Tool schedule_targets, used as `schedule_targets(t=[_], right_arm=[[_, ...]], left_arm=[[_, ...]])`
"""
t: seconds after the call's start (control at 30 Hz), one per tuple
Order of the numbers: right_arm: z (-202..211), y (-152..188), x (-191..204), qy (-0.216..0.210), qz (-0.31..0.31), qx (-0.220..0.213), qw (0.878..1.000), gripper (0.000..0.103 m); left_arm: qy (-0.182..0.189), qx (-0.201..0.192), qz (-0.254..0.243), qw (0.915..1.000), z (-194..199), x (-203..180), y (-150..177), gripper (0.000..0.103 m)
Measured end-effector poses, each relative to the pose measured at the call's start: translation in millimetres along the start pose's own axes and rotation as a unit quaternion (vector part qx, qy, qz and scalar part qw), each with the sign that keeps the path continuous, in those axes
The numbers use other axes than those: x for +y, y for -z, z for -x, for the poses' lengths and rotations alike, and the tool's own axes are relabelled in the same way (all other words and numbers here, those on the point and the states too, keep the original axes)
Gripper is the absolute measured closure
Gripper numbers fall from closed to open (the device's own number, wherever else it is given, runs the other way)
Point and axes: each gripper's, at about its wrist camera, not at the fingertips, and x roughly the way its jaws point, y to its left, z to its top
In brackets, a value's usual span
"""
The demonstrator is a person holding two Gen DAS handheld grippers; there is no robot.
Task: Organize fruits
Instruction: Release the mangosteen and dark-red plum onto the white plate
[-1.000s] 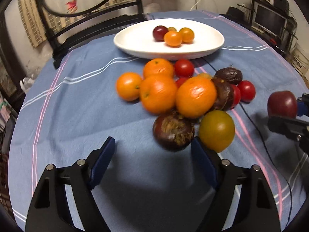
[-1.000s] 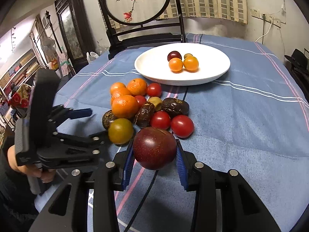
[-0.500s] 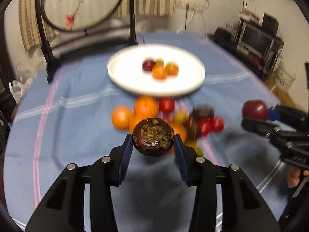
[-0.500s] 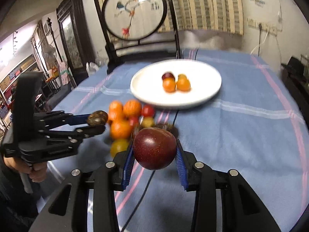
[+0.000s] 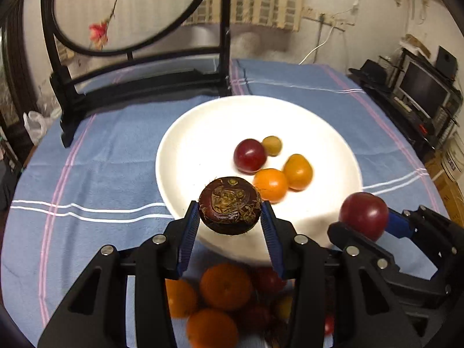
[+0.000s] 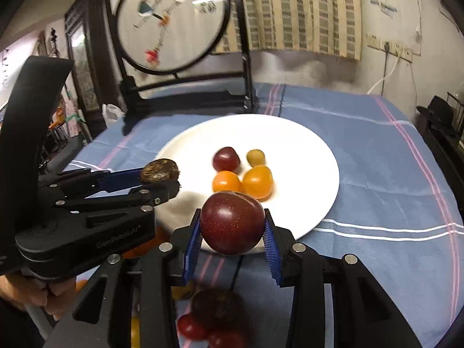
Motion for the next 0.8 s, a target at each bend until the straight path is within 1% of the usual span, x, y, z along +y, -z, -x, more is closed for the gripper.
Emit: schedule_targets(t=[0.13, 0.17, 0.2, 0.23, 0.27, 0.33, 0.37, 0.4, 0.47, 0.53, 0.6, 0.8], right_arm=[[-16, 0, -8, -0.007, -0.018, 0.016, 1.0, 0.061], [-20, 1, -11, -0.008, -0.024, 0.02, 0.999, 0.061], [-22, 3, -11, -0.01, -0.025, 0.022, 0.999, 0.059], [-22, 4, -11, -0.014, -0.023, 0.023, 0.999, 0.056], [-21, 4, -11, -0.014, -0.019, 0.02, 1.0, 0.056], [-15, 6, -8, -0.01, -0.008, 0.014, 1.0, 0.054], [-12, 7, -8, -0.009, -0.005, 0.012, 1.0, 0.052], [-8, 8, -8, -0.009, -0.003, 0.01, 1.0, 0.052], [0, 10, -8, -0.014, -0.003, 0.007, 1.0, 0.052], [12, 14, -10, -0.015, -0.004, 0.0, 1.0, 0.051], [24, 21, -12, -0.021, -0.011, -0.004, 1.0, 0.048], [47, 50, -9, -0.031, -0.01, 0.008, 0.999, 0.047]], left_arm=[[-0.002, 0.014, 0.006, 0.9999, -22, 2, -4, 0.06], [-0.002, 0.016, 0.009, 0.9998, -24, 3, -4, 0.058], [-0.001, 0.016, 0.012, 0.9998, -26, 4, -5, 0.05], [-0.001, 0.013, 0.011, 0.9999, -26, 3, -5, 0.047], [0.001, 0.007, 0.006, 1.0, -24, 3, -5, 0.047], [0.003, -0.003, -0.013, 0.9999, -19, -2, -1, 0.047], [-0.001, -0.007, -0.015, 0.9999, -15, -1, 0, 0.044], [-0.006, -0.009, -0.014, 0.9998, -10, 0, 3, 0.039], [-0.011, -0.012, -0.015, 0.9998, -1, 3, 9, 0.035], [-0.02, -0.019, -0.011, 0.9996, 13, 11, 19, 0.034], [-0.017, -0.019, -0.007, 0.9997, 26, 18, 28, 0.033], [-0.016, -0.028, 0.001, 0.9995, 59, 33, 59, 0.031]])
